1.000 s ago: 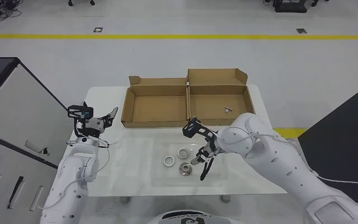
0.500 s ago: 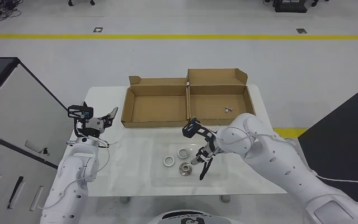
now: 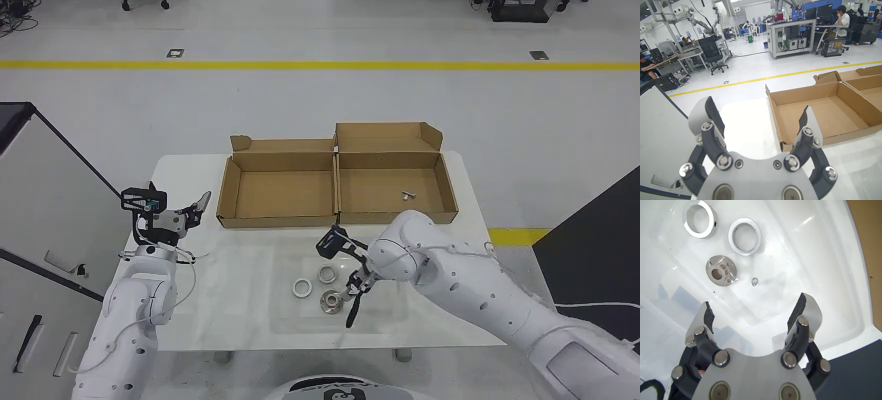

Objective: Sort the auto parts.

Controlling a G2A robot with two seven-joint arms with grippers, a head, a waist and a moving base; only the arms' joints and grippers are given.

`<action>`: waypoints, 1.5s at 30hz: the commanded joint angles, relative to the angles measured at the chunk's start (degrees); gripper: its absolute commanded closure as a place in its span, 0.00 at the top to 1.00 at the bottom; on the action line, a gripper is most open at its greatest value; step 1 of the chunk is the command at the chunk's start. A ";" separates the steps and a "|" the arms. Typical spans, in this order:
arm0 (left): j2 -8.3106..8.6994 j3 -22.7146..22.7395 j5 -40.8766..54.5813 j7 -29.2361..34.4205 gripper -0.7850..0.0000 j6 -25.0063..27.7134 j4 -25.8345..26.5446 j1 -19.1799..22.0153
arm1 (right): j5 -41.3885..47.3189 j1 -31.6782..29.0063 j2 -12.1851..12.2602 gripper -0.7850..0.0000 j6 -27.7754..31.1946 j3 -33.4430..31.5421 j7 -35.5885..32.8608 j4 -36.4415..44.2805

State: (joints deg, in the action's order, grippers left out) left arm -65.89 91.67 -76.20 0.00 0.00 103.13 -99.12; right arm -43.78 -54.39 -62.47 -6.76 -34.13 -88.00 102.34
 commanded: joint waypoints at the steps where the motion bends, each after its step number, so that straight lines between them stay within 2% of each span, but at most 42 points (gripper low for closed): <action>1: 0.00 0.00 0.00 0.00 1.00 0.00 0.00 0.00 | 0.22 0.90 -0.38 0.87 -0.42 1.23 0.00 -0.89; 2: 0.00 0.00 0.00 0.00 1.00 0.00 0.00 0.00 | 0.26 1.37 -0.59 0.81 -0.66 1.84 0.00 -1.36; 4: 0.00 0.00 0.00 0.00 1.00 0.00 0.00 0.00 | 0.69 2.09 -0.99 0.78 -0.98 2.91 0.00 -2.30; 5: 0.00 0.00 0.00 0.00 1.00 0.00 0.00 0.00 | 0.82 2.44 -1.18 0.72 -1.03 3.41 0.00 -2.73; 12: 0.00 0.00 0.00 0.00 1.00 0.00 0.00 0.00 | 1.61 4.16 -2.42 0.60 -1.39 6.00 0.00 -5.54; 14: 0.00 0.00 0.00 0.00 1.00 0.00 0.00 0.00 | 1.77 4.49 -2.76 0.60 -1.38 6.60 0.00 -6.32; 19: 0.00 0.00 0.00 0.00 1.00 0.00 0.00 0.00 | 1.92 5.16 -3.63 0.50 -1.47 7.65 0.04 -8.24; 27: 0.00 0.00 0.00 0.00 1.00 0.00 0.00 0.00 | 1.59 5.82 -4.84 0.44 -1.76 8.43 0.76 -10.78; 38: 0.00 0.00 0.00 0.00 1.00 0.00 0.00 0.00 | 1.10 5.71 -5.64 0.31 -2.23 8.14 1.10 -12.76; 41: 0.00 0.00 0.00 0.00 1.00 0.00 0.00 0.00 | 1.10 5.59 -5.78 0.22 -2.22 7.95 1.06 -13.34; 42: 0.00 0.00 0.00 0.00 1.00 0.00 0.00 0.00 | 1.01 5.55 -5.82 0.07 -2.34 7.90 1.01 -13.53; 43: 0.00 0.00 0.00 0.00 1.00 0.00 0.00 0.00 | 0.99 5.51 -5.86 0.00 -2.43 7.84 0.95 -13.63; 45: 0.00 0.00 0.00 0.00 1.00 0.00 0.00 0.00 | 0.81 5.46 -5.93 0.00 -2.66 7.69 0.83 -13.63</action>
State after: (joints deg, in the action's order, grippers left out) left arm -65.89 91.67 -76.20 0.00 0.00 103.13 -99.12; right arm -42.91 -48.92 -68.38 -9.33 -26.38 -87.12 88.68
